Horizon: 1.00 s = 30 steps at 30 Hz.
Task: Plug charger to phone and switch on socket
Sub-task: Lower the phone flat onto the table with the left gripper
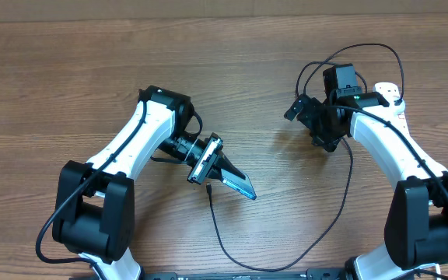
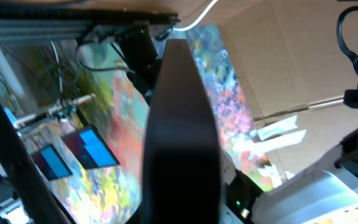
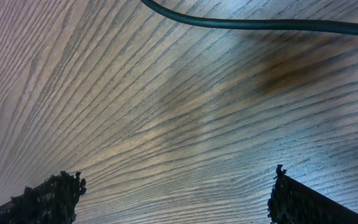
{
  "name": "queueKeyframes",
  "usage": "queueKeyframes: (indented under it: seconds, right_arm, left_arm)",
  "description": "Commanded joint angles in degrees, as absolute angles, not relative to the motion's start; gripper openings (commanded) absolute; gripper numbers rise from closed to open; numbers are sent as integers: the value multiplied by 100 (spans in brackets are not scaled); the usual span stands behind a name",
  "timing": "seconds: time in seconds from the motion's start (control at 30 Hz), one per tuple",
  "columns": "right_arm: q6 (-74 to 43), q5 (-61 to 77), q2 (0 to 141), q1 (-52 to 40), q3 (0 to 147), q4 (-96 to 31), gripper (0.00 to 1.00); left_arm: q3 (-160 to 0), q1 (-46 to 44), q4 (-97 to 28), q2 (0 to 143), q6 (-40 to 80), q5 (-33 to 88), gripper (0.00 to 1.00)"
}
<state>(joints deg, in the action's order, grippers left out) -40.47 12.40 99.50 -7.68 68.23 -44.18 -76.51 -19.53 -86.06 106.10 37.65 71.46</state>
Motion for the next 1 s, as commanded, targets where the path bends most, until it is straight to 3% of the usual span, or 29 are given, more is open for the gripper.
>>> queueKeyframes:
  seconds: [0.0, 0.4, 0.73, 0.97]
  right_arm:
    - [-4021, 1155, 9957, -764, 6864, -4403, 100]
    - [-4021, 1155, 9957, -764, 6864, -4403, 100]
    - [-4021, 1155, 9957, -764, 6864, -4403, 100]
    - [-4021, 1155, 9957, -764, 6864, -4403, 100]
  left_arm:
    - [-7734, -1994, -8468, 10488, 3876, 6879, 4]
    - [-7734, -1994, -6567, 10488, 3752, 4010, 4]
    - [-7734, -1979, -4991, 10488, 2405, 3787, 4]
    - [-7734, -1708, -4626, 10488, 1592, 4646, 4]
